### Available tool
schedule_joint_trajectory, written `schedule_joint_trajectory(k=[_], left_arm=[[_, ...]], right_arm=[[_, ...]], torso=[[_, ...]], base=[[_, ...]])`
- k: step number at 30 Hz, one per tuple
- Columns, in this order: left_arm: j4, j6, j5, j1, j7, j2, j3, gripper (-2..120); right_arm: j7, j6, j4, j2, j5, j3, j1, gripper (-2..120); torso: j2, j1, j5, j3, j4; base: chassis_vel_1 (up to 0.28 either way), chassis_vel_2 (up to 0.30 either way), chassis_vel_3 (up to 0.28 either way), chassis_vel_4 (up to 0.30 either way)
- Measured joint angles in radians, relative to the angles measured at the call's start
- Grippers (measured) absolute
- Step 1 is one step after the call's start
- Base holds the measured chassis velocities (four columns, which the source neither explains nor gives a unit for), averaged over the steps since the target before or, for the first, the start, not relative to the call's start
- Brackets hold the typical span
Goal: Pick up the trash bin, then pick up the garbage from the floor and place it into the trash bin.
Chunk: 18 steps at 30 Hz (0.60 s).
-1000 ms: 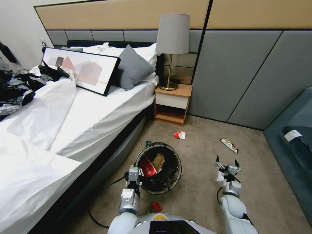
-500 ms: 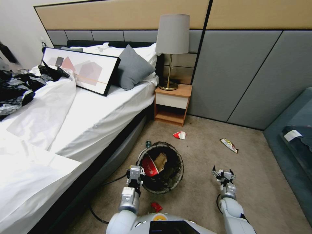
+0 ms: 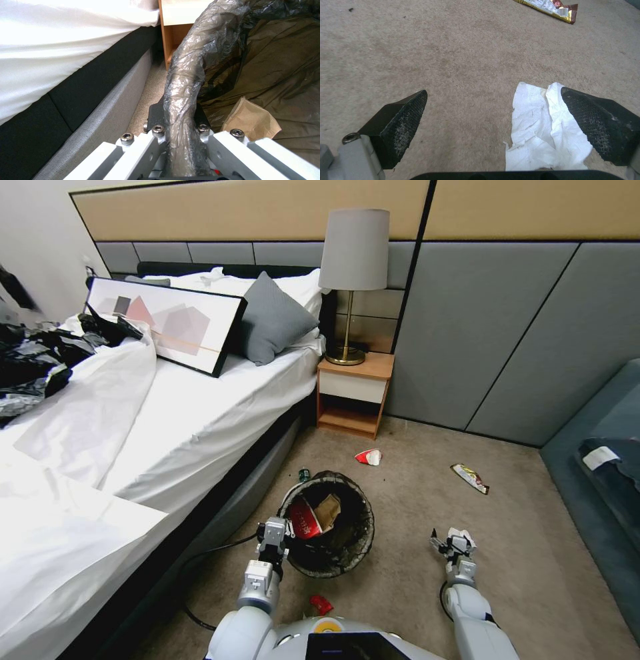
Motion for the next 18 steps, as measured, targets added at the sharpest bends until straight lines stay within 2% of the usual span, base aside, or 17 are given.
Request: schedule_joint_trajectory(k=[11, 18], left_arm=[[-0.002, 0.0, 0.001, 0.004, 0.0, -0.004, -0.004, 0], [-0.002, 0.0, 0.003, 0.008, 0.0, -0.009, -0.005, 0]], right_arm=[[-0.005, 0.031, -0.128, -0.02, -0.009, -0.006, 0.077, 100], [-0.007, 0.049, -0.159, -0.023, -0.009, -0.005, 0.085, 100]], torso=[[0.0, 0.0, 0.0, 0.0, 0.0001], [0.0, 0.0, 0.0, 0.0, -0.0001]], base=[[0.0, 0.0, 0.0, 0.0], [0.0, 0.0, 0.0, 0.0]])
